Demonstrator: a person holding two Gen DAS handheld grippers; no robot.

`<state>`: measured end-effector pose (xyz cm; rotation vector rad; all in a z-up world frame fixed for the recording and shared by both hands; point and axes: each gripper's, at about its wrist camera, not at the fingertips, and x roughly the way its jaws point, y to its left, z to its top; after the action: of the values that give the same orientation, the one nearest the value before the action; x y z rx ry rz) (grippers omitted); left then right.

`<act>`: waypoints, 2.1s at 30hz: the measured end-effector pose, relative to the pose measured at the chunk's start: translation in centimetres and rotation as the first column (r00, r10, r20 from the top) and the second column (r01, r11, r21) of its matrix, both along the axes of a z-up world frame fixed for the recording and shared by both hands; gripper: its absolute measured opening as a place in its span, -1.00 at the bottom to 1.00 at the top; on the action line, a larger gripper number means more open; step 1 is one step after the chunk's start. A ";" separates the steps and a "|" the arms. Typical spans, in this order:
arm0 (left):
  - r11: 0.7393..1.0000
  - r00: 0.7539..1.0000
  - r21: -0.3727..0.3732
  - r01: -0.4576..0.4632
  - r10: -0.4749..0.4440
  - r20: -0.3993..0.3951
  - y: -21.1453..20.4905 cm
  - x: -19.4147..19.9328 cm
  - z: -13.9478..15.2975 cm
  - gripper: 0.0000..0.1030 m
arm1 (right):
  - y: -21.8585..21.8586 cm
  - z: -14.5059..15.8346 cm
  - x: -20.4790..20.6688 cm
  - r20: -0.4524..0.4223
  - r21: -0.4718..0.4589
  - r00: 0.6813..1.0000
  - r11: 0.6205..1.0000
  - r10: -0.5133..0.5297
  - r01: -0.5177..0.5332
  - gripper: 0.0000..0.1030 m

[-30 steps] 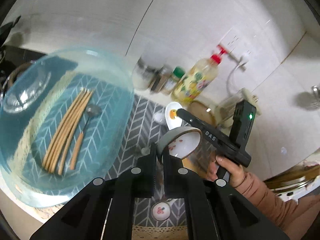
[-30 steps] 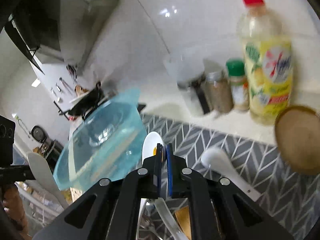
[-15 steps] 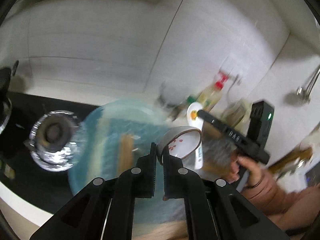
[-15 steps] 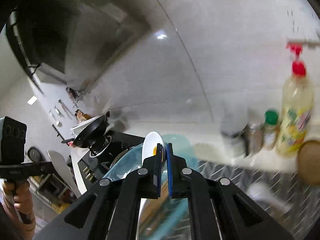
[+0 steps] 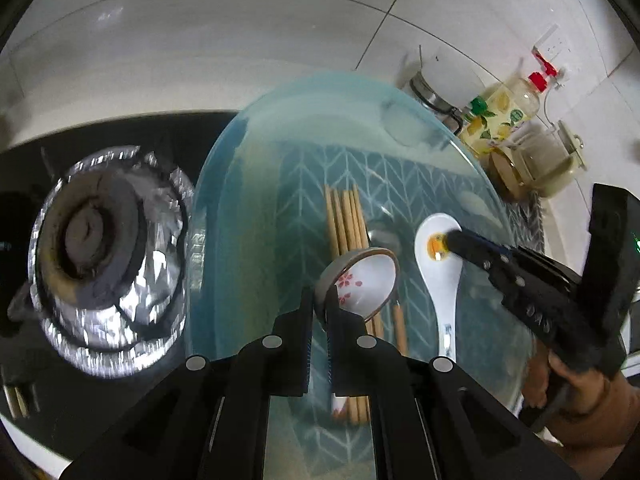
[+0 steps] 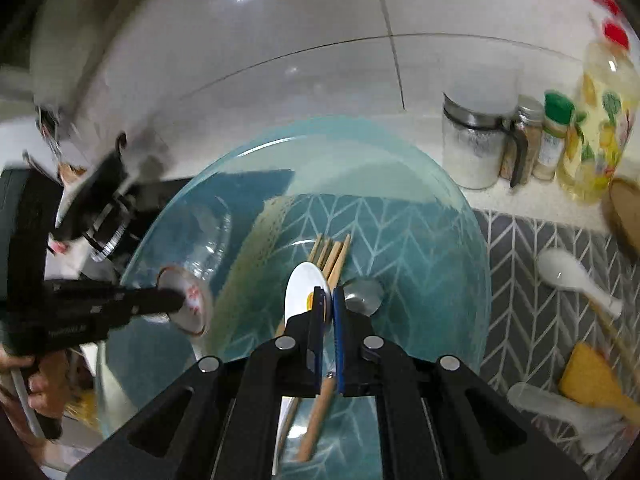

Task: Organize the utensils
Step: 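Carry both white spoons into the blue basin and open both tools, then grasp the wooden spatula with the right tool while the left tool grasps a white ceramic spoon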

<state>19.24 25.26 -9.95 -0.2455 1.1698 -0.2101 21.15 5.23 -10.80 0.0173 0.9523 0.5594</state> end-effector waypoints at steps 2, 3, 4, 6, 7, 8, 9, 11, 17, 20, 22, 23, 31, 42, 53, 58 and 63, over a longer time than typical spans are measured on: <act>1.000 1.000 -0.001 0.014 -0.014 -0.008 -0.5 0.9 -0.5 -0.86 | 0.8 -0.5 0.7 -0.043 -0.051 0.999 0.999 0.001 -0.003 -0.91; 1.000 1.000 0.001 0.018 -0.018 -0.014 -0.8 1.2 -0.8 -0.86 | 1.2 -0.7 1.0 -0.054 -0.069 0.998 0.997 0.013 -0.017 -0.90; 1.000 1.000 0.014 0.027 -0.027 -0.015 -1.3 1.5 -1.2 -0.86 | 1.6 -0.9 1.1 -0.065 -0.098 0.998 0.995 0.023 -0.030 -0.90; 0.999 0.999 0.025 0.034 -0.034 -0.018 -1.9 1.7 -1.7 -0.85 | 2.2 -1.3 1.3 -0.088 -0.132 0.995 0.990 0.038 -0.049 -0.90; 0.999 0.999 0.024 0.039 -0.038 -0.021 -2.2 1.7 -2.0 -0.82 | 2.3 -1.4 1.4 -0.098 -0.144 0.994 0.988 0.044 -0.058 -0.90; 0.999 0.999 0.030 0.040 -0.039 -0.024 -2.4 1.7 -2.2 -0.77 | 2.5 -1.6 1.5 -0.107 -0.160 0.993 0.985 0.049 -0.066 -0.88; 0.999 0.999 0.036 0.039 -0.039 -0.023 -2.8 1.8 -2.1 -0.74 | 2.8 -1.7 1.5 -0.112 -0.174 0.992 0.982 0.056 -0.075 -0.88; 0.999 0.999 0.032 0.032 -0.032 -0.022 -3.0 1.8 -2.3 -0.73 | 2.9 -1.9 1.6 -0.118 -0.185 0.991 0.980 0.056 -0.078 -0.88; 0.999 0.999 -0.009 -0.037 0.037 -0.008 -2.2 1.6 -1.4 -0.56 | 1.6 -0.7 1.9 -0.130 -0.118 0.991 0.991 0.042 -0.058 -0.85; 0.999 0.997 -0.029 -0.044 0.046 0.058 -2.7 0.4 1.9 -0.49 | -1.3 3.8 1.7 -0.033 0.009 0.998 0.999 0.046 -0.046 -0.85; 0.999 0.990 -0.029 -0.031 0.035 0.138 -3.9 -0.8 5.1 -0.14 | -4.3 7.6 1.3 0.075 0.087 0.997 0.995 0.035 -0.041 -0.85; 1.000 0.978 -0.027 -0.012 0.017 0.206 -5.0 -1.8 7.4 0.13 | -6.0 9.6 0.9 0.133 0.124 0.991 0.992 0.021 -0.038 -0.85; 0.979 0.913 0.012 0.205 -0.195 0.358 -17.5 -7.4 12.6 0.29 | -22.1 15.3 -1.9 0.433 0.224 0.890 0.974 -0.141 0.045 0.53; 0.996 0.995 -0.010 0.092 -0.092 -0.028 -28.4 -6.7 -2.2 0.23 | -33.6 1.5 -1.9 0.180 0.066 0.983 0.997 -0.042 0.031 0.37; 0.996 0.992 0.009 0.093 -0.092 -0.082 -33.2 -9.1 -4.6 0.23 | -29.3 -8.0 0.9 0.065 -0.119 0.934 0.932 0.351 -0.342 -0.30; 0.997 0.987 -0.023 0.070 -0.073 -0.140 -34.9 -10.0 -6.3 0.17 | -28.2 -9.3 0.3 0.079 -0.176 0.893 0.888 0.444 -0.426 -0.49; 0.998 0.981 -0.034 0.054 -0.059 -0.185 -35.5 -10.5 -7.7 -0.13 | -29.1 -9.1 0.6 0.069 -0.158 0.912 0.907 0.405 -0.391 -0.64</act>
<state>8.74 -10.23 -17.67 -0.2615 1.3607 -0.2586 21.75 -23.91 -19.85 -0.3388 0.8988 0.8610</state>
